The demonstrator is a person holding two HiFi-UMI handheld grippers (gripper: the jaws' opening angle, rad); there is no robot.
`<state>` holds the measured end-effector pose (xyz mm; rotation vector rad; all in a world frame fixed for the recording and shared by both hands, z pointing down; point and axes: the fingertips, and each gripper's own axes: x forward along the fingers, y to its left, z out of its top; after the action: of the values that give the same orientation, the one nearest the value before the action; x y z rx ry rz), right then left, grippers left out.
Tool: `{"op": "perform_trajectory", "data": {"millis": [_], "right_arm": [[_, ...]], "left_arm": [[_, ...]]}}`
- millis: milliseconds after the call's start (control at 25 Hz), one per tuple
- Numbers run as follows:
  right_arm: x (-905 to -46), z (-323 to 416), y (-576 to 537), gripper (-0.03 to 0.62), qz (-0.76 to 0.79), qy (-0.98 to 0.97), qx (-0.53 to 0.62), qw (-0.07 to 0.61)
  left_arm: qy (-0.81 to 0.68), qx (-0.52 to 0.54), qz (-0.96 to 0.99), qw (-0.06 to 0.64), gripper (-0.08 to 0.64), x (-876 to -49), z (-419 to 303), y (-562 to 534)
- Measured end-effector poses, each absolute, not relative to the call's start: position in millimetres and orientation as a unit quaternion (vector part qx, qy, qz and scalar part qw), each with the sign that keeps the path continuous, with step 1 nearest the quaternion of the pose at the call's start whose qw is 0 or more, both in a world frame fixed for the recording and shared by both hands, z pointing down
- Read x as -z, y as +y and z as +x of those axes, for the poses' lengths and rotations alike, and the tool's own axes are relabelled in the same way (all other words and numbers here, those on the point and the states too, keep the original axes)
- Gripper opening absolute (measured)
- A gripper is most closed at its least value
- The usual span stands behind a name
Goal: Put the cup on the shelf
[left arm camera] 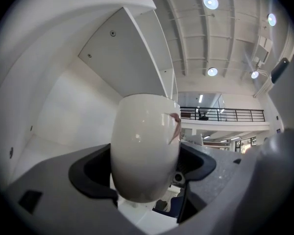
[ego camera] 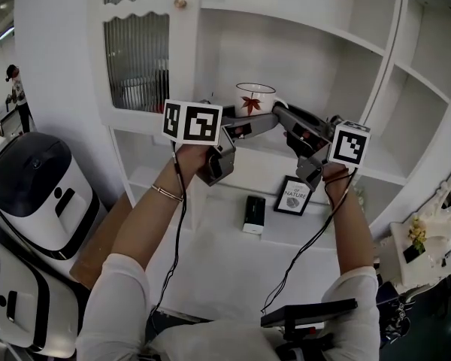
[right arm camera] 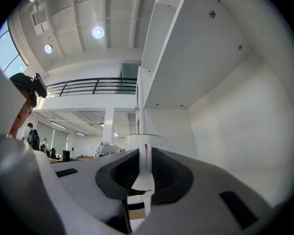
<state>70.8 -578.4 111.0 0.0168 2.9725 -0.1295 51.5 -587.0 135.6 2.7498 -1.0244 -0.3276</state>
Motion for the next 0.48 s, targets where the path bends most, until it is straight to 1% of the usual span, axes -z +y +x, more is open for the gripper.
{"op": "perform_trajectory", "data": {"millis": [200, 320, 480], "right_arm": [[-110.4, 68.0, -584.3, 0.072, -0.002, 0.995, 0.047, 0.088], [-98.8, 66.0, -580.6, 0.072, 0.016, 0.995, 0.023, 0.097], [-100.6, 64.7, -592.7, 0.072, -0.019, 0.996, 0.031, 0.083]], "left_arm": [[-0.378, 0.118, 0.912, 0.107, 0.387, -139.0, 41.9, -588.7], [-0.406, 0.104, 0.901, 0.111, 0.387, -147.7, 35.1, -589.3], [-0.438, 0.075, 0.891, 0.096, 0.387, -158.3, 32.6, -579.6]]}}
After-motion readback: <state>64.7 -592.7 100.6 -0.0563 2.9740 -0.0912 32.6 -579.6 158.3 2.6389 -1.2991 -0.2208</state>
